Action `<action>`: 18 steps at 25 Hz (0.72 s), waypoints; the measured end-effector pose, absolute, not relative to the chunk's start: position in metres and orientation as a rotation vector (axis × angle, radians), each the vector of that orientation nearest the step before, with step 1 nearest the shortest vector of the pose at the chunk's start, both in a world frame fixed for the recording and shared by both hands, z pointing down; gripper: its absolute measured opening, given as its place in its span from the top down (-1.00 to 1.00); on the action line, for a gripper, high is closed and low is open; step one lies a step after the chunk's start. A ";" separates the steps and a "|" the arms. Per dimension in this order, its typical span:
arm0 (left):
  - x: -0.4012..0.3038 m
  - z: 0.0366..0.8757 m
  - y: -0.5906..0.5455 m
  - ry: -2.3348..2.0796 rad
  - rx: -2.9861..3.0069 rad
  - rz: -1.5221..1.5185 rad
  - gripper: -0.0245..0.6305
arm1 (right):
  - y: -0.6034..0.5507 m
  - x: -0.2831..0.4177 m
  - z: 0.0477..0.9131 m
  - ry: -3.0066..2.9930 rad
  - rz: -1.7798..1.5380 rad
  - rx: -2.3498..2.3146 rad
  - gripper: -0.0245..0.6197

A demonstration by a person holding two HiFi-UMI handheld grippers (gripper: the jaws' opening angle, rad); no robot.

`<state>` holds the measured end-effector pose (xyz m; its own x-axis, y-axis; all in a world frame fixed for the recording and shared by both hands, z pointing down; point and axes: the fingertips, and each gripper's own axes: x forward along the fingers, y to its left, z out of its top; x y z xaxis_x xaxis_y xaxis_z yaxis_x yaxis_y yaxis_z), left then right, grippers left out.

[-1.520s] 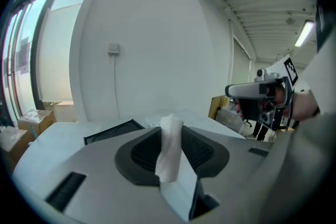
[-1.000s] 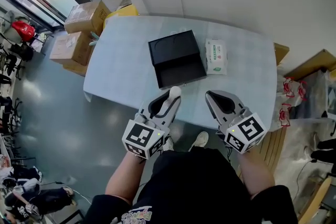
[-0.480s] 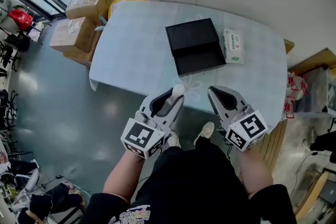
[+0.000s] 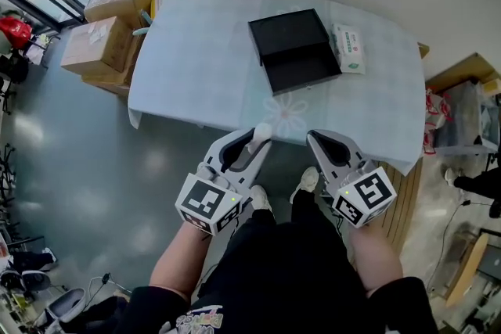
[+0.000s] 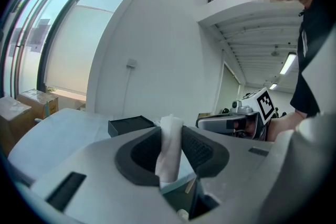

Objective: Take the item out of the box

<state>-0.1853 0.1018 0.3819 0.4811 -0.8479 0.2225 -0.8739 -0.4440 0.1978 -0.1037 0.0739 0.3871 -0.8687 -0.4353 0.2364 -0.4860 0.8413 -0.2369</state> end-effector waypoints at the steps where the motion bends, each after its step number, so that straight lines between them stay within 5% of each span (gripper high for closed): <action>1: -0.186 0.383 0.105 -1.453 2.448 0.126 0.54 | 0.079 -0.104 0.388 -2.841 0.431 0.726 0.90; 18: -0.183 0.371 0.115 -1.347 2.546 0.100 0.55 | 0.103 -0.097 0.378 -2.818 0.388 0.876 0.90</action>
<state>-0.1831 0.1151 0.3713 0.5678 -0.8031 0.1804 -0.8210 -0.5368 0.1945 -0.0972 0.1029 0.3785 -0.8143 -0.5323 0.2316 -0.5750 0.7941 -0.1969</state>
